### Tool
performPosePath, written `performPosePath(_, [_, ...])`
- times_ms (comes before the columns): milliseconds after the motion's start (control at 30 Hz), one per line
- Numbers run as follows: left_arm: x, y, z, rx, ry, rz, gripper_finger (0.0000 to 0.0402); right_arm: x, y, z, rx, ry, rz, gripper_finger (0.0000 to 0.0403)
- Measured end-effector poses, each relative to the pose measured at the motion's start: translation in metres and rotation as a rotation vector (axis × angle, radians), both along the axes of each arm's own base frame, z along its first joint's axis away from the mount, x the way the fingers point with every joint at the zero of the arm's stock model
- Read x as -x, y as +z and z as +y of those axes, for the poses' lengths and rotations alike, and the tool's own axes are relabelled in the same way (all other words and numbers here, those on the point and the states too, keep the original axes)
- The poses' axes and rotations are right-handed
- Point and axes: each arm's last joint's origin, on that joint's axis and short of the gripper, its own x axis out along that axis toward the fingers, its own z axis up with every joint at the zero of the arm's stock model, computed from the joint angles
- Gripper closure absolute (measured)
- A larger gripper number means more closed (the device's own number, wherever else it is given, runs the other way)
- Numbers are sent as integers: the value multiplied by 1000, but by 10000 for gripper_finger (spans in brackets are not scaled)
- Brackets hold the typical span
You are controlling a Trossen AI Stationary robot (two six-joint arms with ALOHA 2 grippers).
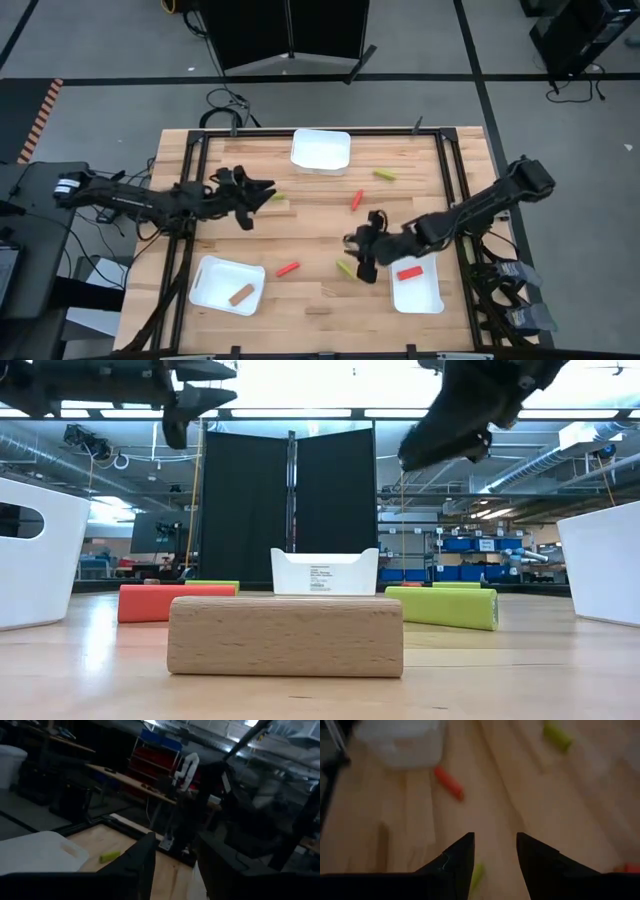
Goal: Sort blocks
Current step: Put the bottom green block into the top white bin
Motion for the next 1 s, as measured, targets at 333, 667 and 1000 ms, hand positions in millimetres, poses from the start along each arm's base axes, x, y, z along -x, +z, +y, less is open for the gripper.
performPosePath(333, [4,-5,1,8,20,11,256,-33,-17,27,-30,9,327,244])
performPosePath(667, [4,-7,1,12,5,27,256,-47,-47,35,-84,-30,445,188])
performPosePath(1000, [4,-7,1,12,5,28,256,-52,-70,38,-87,-70,484,127])
